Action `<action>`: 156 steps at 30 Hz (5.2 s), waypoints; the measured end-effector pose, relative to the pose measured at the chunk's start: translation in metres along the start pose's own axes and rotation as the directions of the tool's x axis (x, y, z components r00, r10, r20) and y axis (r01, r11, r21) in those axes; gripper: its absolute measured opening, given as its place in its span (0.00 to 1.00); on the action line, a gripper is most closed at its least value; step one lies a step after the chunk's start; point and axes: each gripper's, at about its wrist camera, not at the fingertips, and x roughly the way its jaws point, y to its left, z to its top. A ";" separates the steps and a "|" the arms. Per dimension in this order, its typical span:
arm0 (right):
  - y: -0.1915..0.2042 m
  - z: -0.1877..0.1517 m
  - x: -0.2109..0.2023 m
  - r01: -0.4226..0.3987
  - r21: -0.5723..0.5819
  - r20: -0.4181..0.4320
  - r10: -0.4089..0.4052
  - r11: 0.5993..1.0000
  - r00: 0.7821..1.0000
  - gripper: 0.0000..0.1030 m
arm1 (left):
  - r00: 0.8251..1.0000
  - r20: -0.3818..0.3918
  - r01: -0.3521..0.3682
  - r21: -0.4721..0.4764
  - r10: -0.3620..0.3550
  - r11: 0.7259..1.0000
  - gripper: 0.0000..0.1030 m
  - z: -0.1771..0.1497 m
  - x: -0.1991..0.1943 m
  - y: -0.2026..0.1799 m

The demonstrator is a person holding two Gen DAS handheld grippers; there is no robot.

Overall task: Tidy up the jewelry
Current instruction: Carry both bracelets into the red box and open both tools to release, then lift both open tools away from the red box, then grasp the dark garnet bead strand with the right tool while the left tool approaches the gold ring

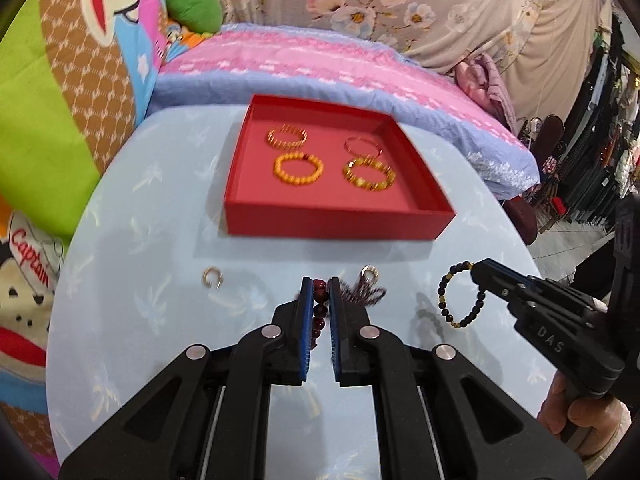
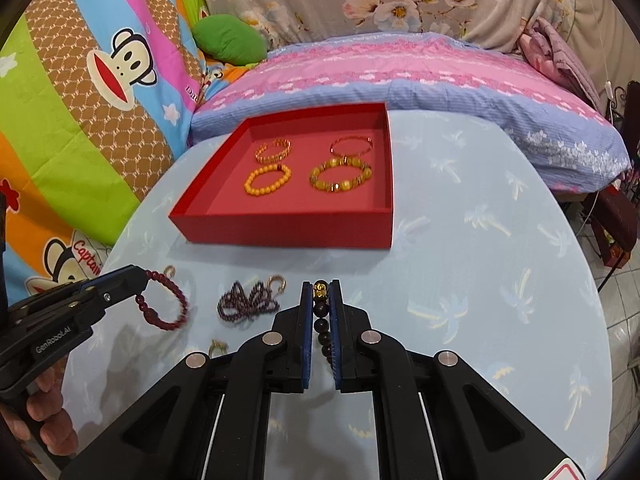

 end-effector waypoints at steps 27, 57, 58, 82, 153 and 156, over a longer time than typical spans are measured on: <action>-0.011 0.092 0.107 -0.106 0.156 -0.054 0.116 0.982 0.992 0.07 | 0.994 -0.076 0.067 -0.111 -0.076 0.992 0.07 0.090 0.126 0.024; -0.004 0.072 0.092 0.049 0.029 -0.022 -0.048 0.998 0.999 0.13 | 0.981 0.009 -0.192 0.051 0.191 0.980 0.21 0.072 0.109 0.017; -0.003 0.071 0.089 0.047 0.026 -0.020 -0.047 0.999 0.999 0.13 | 0.981 0.014 -0.193 0.051 0.192 0.980 0.22 0.071 0.106 0.016; 0.026 -0.011 0.037 -0.039 -0.007 -0.074 0.038 0.999 0.997 0.14 | 0.978 -0.024 -0.206 0.049 0.207 0.977 0.26 -0.019 0.052 0.009; 0.013 -0.043 0.061 -0.078 0.219 -0.179 0.118 0.973 0.977 0.12 | 0.981 -0.103 -0.163 -0.004 0.162 0.987 0.35 -0.051 0.056 0.016; 0.015 -0.041 0.061 -0.088 0.226 -0.172 0.128 0.970 0.977 0.13 | 0.982 -0.104 -0.156 0.003 0.155 0.988 0.36 -0.052 0.055 0.011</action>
